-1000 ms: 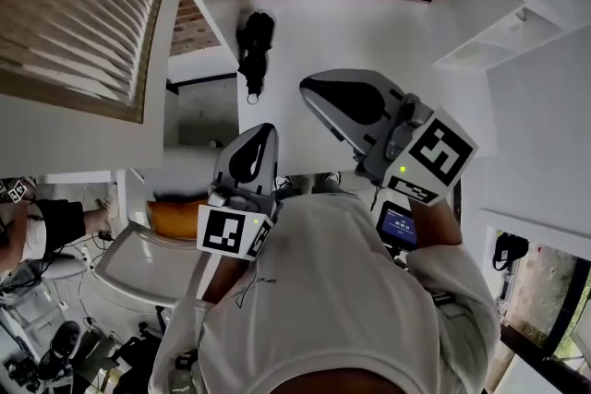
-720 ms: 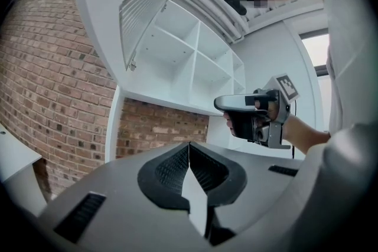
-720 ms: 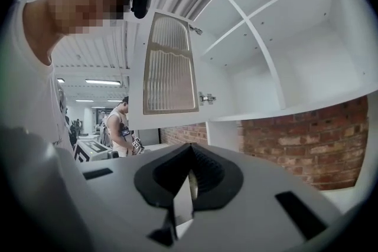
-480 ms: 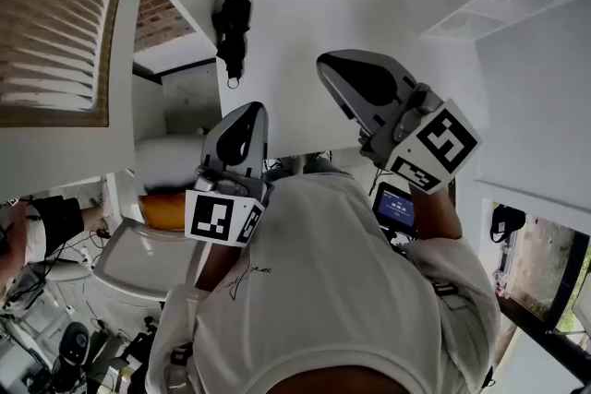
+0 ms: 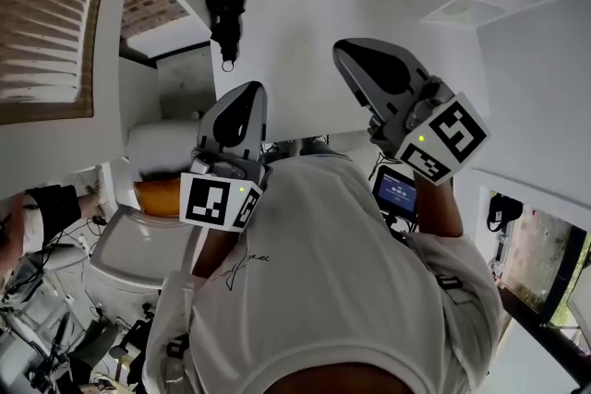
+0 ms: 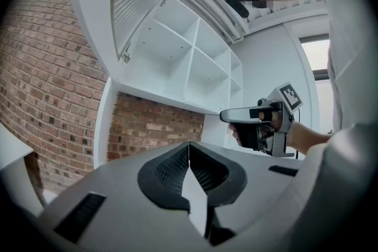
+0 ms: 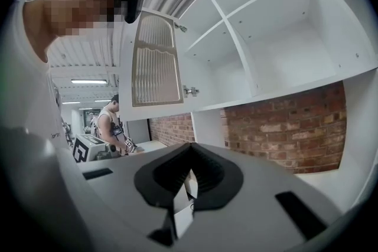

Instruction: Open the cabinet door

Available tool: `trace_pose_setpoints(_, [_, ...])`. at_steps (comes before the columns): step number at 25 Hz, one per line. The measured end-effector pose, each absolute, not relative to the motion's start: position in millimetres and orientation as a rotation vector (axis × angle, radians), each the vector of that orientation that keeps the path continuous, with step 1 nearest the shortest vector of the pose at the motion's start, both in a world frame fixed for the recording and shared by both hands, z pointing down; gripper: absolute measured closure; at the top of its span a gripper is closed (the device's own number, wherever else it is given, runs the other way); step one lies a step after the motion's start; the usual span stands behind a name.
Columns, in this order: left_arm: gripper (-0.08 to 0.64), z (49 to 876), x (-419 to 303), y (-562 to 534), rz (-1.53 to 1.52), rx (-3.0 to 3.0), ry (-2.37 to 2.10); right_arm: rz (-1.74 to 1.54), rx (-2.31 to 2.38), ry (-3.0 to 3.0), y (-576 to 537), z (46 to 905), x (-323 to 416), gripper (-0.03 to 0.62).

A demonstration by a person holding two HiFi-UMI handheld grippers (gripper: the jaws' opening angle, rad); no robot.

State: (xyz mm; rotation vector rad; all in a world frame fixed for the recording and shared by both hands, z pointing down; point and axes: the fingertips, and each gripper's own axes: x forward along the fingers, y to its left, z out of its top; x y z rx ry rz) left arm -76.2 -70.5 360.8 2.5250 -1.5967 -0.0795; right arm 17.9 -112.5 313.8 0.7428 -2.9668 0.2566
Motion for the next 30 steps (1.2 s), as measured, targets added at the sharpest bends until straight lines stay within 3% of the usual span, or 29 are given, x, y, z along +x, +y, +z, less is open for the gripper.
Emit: trace_pose_setpoints(30, [0.543,397,-87,-83,0.005,2.421,-1.664,0.426,1.002,-2.723,-111,408,81,0.568])
